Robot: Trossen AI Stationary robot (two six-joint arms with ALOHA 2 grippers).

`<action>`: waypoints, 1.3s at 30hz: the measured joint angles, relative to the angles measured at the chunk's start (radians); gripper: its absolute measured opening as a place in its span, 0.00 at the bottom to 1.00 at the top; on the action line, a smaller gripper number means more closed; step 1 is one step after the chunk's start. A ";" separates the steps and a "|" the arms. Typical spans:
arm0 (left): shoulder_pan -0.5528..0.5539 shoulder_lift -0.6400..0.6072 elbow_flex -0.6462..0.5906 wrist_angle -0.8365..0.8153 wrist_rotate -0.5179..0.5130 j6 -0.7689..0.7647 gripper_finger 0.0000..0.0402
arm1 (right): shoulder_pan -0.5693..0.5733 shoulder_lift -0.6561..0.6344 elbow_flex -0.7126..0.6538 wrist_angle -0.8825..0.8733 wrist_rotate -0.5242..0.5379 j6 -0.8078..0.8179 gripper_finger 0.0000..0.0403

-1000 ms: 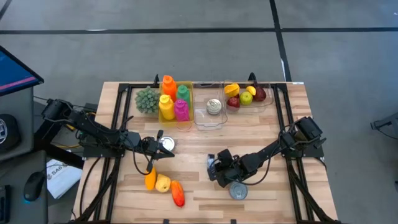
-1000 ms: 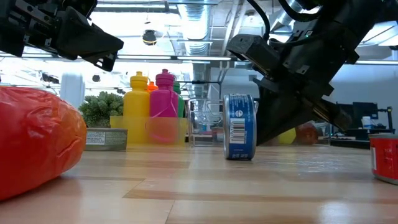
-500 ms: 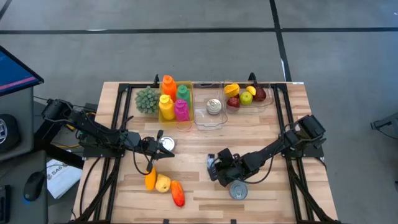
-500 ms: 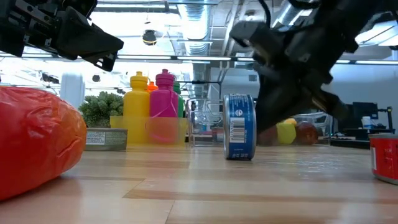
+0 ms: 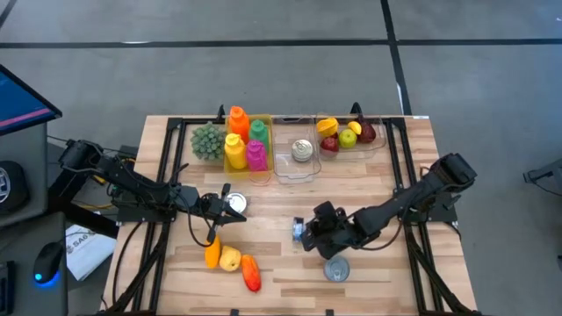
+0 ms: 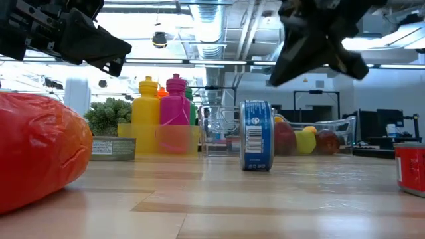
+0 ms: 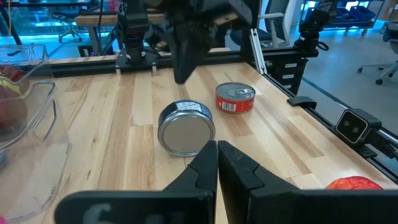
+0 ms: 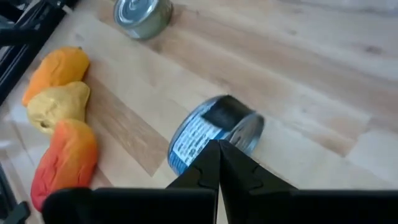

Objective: Pick & Place Food Item
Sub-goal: Stack the dark blue tuna on top of the blue can in the left transparent bin

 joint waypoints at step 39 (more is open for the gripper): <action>0.000 0.000 0.000 -0.030 0.000 0.000 0.01 | 0.021 0.428 0.729 -0.788 -0.100 0.471 0.00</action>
